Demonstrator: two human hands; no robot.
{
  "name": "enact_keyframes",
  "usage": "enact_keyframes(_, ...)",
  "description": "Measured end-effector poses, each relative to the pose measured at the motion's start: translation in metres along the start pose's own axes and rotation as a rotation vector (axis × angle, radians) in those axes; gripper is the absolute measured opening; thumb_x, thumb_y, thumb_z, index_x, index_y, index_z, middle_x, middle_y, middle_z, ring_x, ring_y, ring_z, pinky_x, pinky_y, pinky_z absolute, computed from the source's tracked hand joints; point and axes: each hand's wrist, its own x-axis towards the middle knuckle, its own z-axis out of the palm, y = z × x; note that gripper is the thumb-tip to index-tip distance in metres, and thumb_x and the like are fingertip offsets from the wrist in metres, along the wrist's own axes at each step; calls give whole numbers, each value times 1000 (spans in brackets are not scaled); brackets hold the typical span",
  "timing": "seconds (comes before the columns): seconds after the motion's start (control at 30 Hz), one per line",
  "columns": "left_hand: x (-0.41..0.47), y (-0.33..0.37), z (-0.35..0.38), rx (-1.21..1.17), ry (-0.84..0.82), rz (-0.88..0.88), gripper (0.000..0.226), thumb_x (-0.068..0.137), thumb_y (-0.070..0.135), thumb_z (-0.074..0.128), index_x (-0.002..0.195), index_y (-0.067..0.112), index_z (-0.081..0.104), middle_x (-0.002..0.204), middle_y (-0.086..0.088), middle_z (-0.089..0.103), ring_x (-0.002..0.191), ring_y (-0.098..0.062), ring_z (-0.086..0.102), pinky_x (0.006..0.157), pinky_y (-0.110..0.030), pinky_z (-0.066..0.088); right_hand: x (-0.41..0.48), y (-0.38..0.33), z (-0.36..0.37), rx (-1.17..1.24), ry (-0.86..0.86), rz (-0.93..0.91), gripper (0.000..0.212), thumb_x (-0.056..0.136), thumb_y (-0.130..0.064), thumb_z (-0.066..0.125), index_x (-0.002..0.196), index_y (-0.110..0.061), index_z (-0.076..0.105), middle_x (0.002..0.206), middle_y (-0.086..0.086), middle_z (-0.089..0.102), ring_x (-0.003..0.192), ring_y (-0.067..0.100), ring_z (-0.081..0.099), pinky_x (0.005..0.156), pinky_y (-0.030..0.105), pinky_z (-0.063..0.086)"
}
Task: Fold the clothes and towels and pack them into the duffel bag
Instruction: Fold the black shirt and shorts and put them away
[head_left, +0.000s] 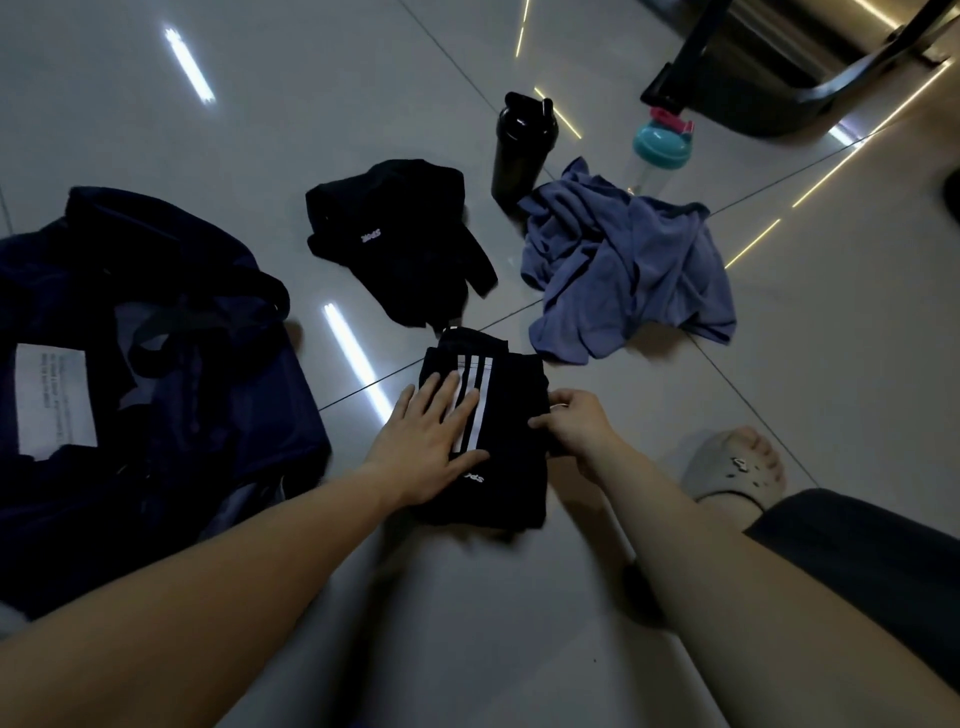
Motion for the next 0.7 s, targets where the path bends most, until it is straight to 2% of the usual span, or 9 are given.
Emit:
enact_keyframes(0.1, 7, 7, 9, 27, 6, 0, 90, 90, 80, 4, 161, 27, -14, 169, -5, -18, 154, -25, -21, 126, -49, -6, 7, 6, -4, -81, 46, -36, 22, 81, 10, 66, 93, -7, 61, 89, 20, 69, 73, 33, 68, 63, 46, 60)
enact_keyframes(0.17, 11, 14, 14, 51, -5, -10, 90, 91, 79, 7, 161, 26, -13, 168, -7, -18, 154, -27, -22, 126, -50, -6, 5, 10, -6, -384, 126, -162, 24, 82, -5, 67, 104, -11, 59, 98, 17, 69, 87, 36, 67, 72, 47, 57)
enact_keyframes(0.23, 11, 20, 18, 78, -11, -38, 90, 94, 77, 13, 161, 23, -12, 168, -10, -17, 153, -30, -22, 125, -51, -5, -2, 14, -1, -766, 259, -389, 36, 85, -19, 64, 118, -12, 54, 112, 15, 60, 96, 37, 60, 74, 43, 52)
enact_keyframes(0.3, 11, 25, 19, 115, -23, -60, 89, 96, 75, 15, 161, 21, -14, 168, -12, -16, 153, -32, -22, 125, -52, -5, -7, 14, 14, -956, 328, -727, 50, 80, -19, 64, 127, -8, 54, 127, 18, 54, 106, 40, 57, 82, 45, 50)
enact_keyframes(0.37, 12, 27, 18, 124, -46, -71, 89, 96, 75, 15, 160, 20, -17, 168, -12, -18, 153, -32, -23, 125, -51, -6, -5, 16, 28, -1128, 176, -895, 70, 81, -24, 65, 146, -8, 46, 153, 18, 41, 135, 38, 45, 107, 48, 42)
enact_keyframes(0.4, 13, 27, 18, 118, -56, -71, 90, 96, 75, 15, 160, 20, -17, 167, -12, -19, 153, -31, -24, 125, -51, -6, -1, 20, 31, -1225, 78, -872, 76, 86, -30, 61, 154, -11, 35, 163, 13, 27, 147, 34, 30, 117, 49, 32)
enact_keyframes(0.47, 11, 24, 15, 98, -50, -51, 91, 96, 75, 16, 160, 19, -15, 167, -11, -21, 153, -30, -24, 125, -50, -6, 10, 34, 28, -1307, -13, -790, 72, 95, -40, 41, 160, -18, 21, 169, 3, 10, 155, 27, 12, 121, 49, 22)
enact_keyframes(0.53, 1, 20, 13, 109, -30, -17, 92, 96, 74, 15, 161, 14, -12, 168, -12, -19, 153, -28, -23, 126, -49, -5, 14, 45, 24, -1299, 6, -779, 67, 97, -42, 21, 160, -20, 22, 169, 1, 12, 155, 25, 14, 120, 48, 27)
enact_keyframes(0.7, -38, 10, 25, 141, -19, 225, 106, 92, 83, 12, 160, 2, 7, 167, -17, -3, 156, -30, -8, 127, -47, -1, 16, 41, 21, -1301, -73, -724, 73, 94, -49, 9, 162, -23, 14, 169, -2, 6, 156, 23, 7, 122, 47, 22)
